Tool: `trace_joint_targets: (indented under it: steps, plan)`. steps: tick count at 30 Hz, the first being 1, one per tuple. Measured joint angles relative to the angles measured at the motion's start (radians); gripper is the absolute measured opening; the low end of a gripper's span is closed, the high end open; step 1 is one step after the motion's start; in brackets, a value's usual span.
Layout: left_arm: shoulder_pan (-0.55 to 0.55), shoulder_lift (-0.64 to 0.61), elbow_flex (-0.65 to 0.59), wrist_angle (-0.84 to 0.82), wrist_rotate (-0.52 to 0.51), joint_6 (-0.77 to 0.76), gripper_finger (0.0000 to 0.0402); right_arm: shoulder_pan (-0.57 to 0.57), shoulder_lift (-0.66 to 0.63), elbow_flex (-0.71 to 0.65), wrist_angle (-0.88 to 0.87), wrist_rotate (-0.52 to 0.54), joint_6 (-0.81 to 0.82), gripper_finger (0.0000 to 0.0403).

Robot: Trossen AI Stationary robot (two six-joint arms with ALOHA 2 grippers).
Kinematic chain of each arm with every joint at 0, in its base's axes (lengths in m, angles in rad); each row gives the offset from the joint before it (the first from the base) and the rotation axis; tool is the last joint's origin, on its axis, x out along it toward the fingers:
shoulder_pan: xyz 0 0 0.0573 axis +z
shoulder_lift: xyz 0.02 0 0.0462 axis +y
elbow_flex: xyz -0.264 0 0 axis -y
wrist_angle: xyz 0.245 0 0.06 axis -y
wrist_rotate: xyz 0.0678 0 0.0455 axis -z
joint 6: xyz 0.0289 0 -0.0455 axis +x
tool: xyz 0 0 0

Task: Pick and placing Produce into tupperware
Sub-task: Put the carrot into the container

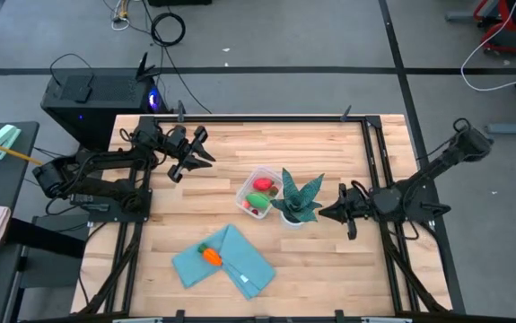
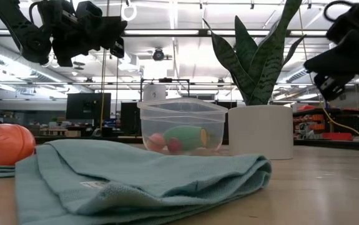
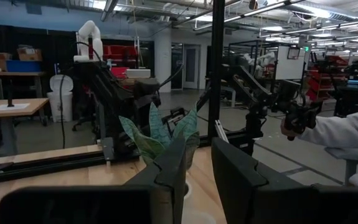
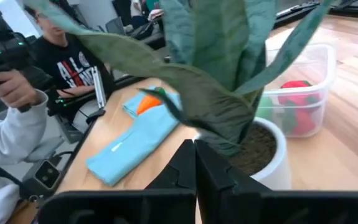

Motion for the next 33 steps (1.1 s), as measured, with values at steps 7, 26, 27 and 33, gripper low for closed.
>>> trace_joint_targets:
  steps: [7, 26, 27, 33]
  plan:
    - [0.000, 0.000, 0.000, 0.000, 0.000, 0.000, 0.0089, -0.211, 0.000, 0.000, -0.007, -0.218, -0.036, 0.0000]
    - [0.000, 0.000, 0.000, -0.072, 0.001, 0.023, 0.0085, -0.414, -0.350, 0.000, -0.175, -0.406, -0.269, 0.0000]
    - [0.000, 0.000, 0.000, -0.073, 0.001, 0.023, 0.0084, -0.417, -0.381, 0.000, -0.206, -0.406, -0.268, 0.0000]
    - [0.000, 0.000, 0.000, -0.074, 0.001, 0.025, 0.0086, -0.433, -0.539, 0.000, -0.367, -0.406, -0.280, 0.0000]
